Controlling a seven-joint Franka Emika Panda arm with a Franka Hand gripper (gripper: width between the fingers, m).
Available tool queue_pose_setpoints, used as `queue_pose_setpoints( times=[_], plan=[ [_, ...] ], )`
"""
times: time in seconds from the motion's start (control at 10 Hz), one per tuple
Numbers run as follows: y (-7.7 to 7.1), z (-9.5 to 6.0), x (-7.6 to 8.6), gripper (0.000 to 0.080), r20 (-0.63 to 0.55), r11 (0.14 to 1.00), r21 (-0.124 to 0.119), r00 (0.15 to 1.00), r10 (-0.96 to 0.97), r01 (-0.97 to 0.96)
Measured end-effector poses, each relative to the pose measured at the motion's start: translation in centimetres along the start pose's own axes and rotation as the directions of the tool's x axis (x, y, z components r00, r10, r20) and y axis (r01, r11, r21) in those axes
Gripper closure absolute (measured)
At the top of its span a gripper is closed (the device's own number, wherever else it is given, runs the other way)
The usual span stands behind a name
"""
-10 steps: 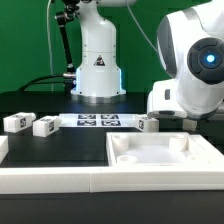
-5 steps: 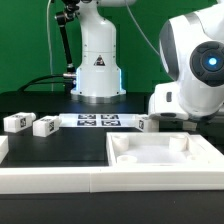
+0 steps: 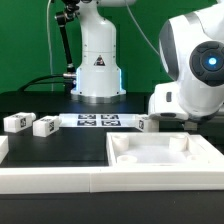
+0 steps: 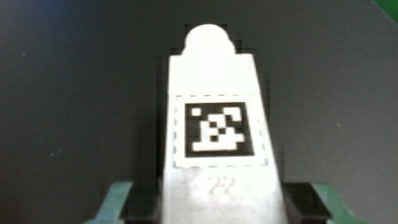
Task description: Assemble square table
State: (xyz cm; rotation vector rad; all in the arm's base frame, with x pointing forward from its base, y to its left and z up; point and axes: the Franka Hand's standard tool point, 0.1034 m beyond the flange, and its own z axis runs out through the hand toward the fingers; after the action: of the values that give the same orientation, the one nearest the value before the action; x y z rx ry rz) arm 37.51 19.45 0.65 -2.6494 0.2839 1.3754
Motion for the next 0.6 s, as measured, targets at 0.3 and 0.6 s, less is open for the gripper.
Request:
queue_pose_setpoints(
  times=[0.3, 0.6],
  plan=[
    [0.7, -1.4, -0.3, 0.0511, -0.006, 0.999, 0.006, 0.999, -0.044, 0.044],
    [3.4, -6.1, -2.1, 0.0509, -0.023, 0.993, 0.039, 0.993, -0.114, 0.115]
  ],
)
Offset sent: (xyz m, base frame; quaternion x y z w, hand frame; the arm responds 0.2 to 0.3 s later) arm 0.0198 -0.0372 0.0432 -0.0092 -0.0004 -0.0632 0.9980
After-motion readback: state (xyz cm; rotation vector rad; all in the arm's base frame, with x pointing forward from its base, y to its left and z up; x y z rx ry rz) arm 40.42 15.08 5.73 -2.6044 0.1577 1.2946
